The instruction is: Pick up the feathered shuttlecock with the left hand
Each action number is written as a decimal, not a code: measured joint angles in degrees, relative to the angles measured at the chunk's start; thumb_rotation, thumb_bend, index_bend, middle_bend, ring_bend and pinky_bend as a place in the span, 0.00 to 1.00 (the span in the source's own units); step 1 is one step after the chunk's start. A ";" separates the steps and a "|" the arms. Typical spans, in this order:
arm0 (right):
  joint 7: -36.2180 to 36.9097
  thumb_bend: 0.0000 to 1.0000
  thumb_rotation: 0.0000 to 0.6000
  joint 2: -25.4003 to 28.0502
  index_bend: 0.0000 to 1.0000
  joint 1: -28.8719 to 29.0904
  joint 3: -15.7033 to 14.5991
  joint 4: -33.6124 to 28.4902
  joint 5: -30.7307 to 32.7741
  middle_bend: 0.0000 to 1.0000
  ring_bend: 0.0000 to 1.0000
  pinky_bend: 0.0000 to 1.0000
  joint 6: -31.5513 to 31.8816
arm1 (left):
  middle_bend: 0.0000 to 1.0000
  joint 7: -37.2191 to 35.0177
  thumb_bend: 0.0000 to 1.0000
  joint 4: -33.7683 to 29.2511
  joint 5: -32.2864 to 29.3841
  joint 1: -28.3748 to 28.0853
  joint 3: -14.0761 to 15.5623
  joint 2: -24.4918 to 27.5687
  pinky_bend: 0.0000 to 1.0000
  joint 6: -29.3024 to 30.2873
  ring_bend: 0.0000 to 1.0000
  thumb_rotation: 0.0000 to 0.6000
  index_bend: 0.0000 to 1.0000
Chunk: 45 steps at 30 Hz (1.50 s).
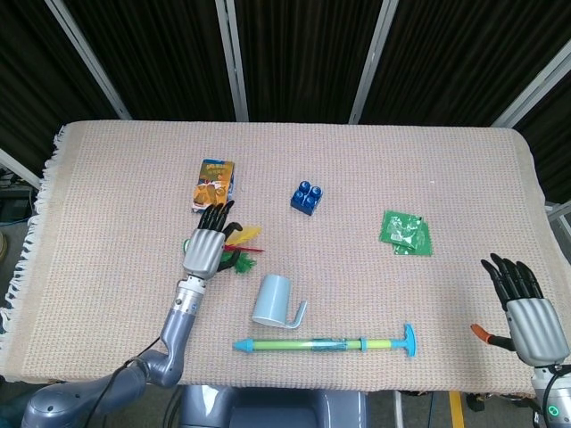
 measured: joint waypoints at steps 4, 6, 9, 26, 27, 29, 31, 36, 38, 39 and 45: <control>1.26 0.00 1.00 0.38 0.00 -0.03 -0.16 -0.01 -0.63 0.00 0.00 0.00 0.34 | 0.00 -1.18 0.34 3.05 -0.58 -1.28 0.05 -1.74 0.00 -1.61 0.00 1.00 0.35; 1.64 0.00 1.00 0.47 0.00 -0.03 -0.27 0.26 -0.89 0.00 0.00 0.00 0.46 | 0.00 -1.45 0.34 4.67 -0.75 -1.83 0.20 -2.56 0.00 -2.04 0.00 1.00 0.35; 1.89 0.00 1.00 0.49 0.00 0.06 -0.33 0.52 -0.92 0.00 0.00 0.00 0.25 | 0.00 -1.92 0.35 6.98 -0.97 -2.50 0.32 -3.73 0.01 -2.24 0.00 1.00 0.36; 0.02 0.00 1.00 -0.17 0.00 0.83 -0.21 0.36 0.17 0.00 0.00 0.00 -1.69 | 0.17 -10.83 0.57 15.75 0.80 -3.79 0.78 -8.41 0.10 7.38 0.04 1.00 0.80; -0.10 0.00 1.00 -0.18 0.00 0.85 -0.24 0.33 0.10 0.00 0.00 0.00 -1.71 | 0.17 -11.48 0.56 15.63 1.19 -3.42 0.98 -8.22 0.10 8.93 0.05 1.00 0.80; -0.31 0.00 1.00 -0.17 0.00 0.93 -0.26 0.18 -0.01 0.00 0.00 0.00 -1.78 | 0.17 -12.35 0.54 14.97 1.74 -2.61 1.31 -7.61 0.11 11.24 0.05 1.00 0.80; -0.77 0.00 1.00 -0.19 0.00 0.93 -0.39 -0.07 -0.18 0.00 0.00 0.00 -1.81 | 0.17 -13.14 0.54 13.22 2.28 -1.29 1.85 -6.27 0.11 13.45 0.06 1.00 0.80; -1.96 0.00 1.00 -0.48 0.00 0.67 -0.81 -0.54 -1.05 0.00 0.00 0.00 -1.20 | 0.18 -14.35 0.53 6.20 3.79 2.76 3.74 -0.67 0.11 17.58 0.06 1.00 0.81; -2.34 0.00 1.00 -0.56 0.00 0.62 -0.88 -0.82 -1.28 0.00 0.00 0.00 -1.00 | 0.19 -14.37 0.52 3.24 4.52 4.36 4.58 1.77 0.11 19.49 0.06 1.00 0.82; -2.47 0.00 1.00 -0.58 0.00 0.62 -0.84 -0.89 -1.30 0.00 0.00 0.00 -0.91 | 0.19 -14.28 0.52 1.27 5.03 5.47 5.20 3.44 0.11 20.75 0.06 1.00 0.82; -2.81 0.00 1.00 -0.88 0.00 0.21 -0.68 -0.95 -1.24 0.00 0.00 0.00 0.00 | 0.19 -13.75 0.50 -7.92 6.81 11.33 7.93 11.36 0.11 26.47 0.06 1.00 0.78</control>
